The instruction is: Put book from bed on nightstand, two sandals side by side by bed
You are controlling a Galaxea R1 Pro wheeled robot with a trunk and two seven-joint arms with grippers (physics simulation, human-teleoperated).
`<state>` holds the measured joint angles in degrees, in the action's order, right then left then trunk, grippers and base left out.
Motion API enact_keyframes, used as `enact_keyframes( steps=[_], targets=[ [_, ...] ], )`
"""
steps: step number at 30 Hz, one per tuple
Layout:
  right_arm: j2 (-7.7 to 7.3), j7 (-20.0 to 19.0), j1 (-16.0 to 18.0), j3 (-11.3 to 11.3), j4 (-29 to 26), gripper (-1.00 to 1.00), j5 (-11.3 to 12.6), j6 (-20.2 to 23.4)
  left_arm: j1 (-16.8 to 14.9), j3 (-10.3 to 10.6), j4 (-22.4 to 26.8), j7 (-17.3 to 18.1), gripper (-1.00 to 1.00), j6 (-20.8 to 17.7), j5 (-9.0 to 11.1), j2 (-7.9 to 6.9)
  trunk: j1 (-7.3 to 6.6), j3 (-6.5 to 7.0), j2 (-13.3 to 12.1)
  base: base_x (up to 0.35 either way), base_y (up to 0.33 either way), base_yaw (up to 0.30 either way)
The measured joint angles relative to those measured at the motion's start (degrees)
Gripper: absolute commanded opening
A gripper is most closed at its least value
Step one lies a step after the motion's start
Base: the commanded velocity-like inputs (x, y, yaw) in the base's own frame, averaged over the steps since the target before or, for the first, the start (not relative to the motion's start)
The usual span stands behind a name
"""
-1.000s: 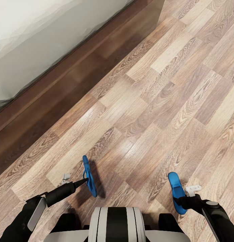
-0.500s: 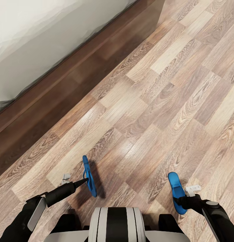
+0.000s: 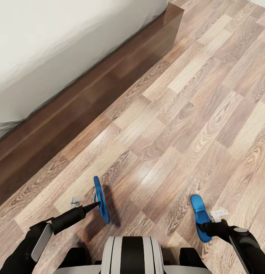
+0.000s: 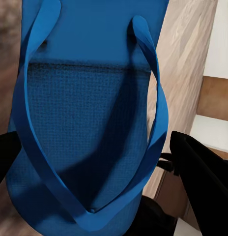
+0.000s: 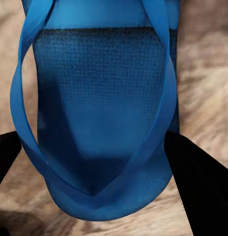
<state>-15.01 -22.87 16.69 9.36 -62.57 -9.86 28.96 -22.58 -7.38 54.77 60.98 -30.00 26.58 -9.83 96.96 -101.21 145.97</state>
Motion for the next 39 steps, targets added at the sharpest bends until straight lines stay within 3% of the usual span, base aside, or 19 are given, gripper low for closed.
enact_keyframes(
  steps=[4,11,30,35,39],
  targets=[
    [-0.07,-0.06,0.00,0.19,-2.53,-1.00,0.21,0.19,0.00,0.00,0.00,0.00,-1.00,-0.01,-0.02,0.00,-0.10,0.89,-0.05,0.000,0.000,0.000],
    [0.04,-0.07,0.00,2.39,-4.30,-1.00,0.18,0.31,0.00,0.09,0.00,0.00,-1.00,-0.01,-0.02,0.08,-0.28,2.44,-0.15,0.000,0.000,0.000],
    [-0.02,-0.02,-0.09,2.56,-8.51,-1.00,0.13,0.35,0.00,0.18,-0.17,-0.07,-1.00,0.08,-0.09,0.12,-0.77,6.65,-0.40,0.000,0.000,0.000],
    [-0.21,-0.29,-0.26,9.23,-8.30,-1.00,0.08,0.40,0.01,0.17,-0.27,-0.34,-1.00,0.15,-0.19,0.12,-0.90,7.76,-0.47,0.000,0.000,0.000],
    [-0.21,-0.48,-0.50,12.04,-8.14,-1.00,1.13,0.45,0.01,0.22,-1.03,-0.52,-1.00,0.38,-0.42,0.13,-1.00,8.64,-0.52,0.000,0.000,0.000]
  ],
)
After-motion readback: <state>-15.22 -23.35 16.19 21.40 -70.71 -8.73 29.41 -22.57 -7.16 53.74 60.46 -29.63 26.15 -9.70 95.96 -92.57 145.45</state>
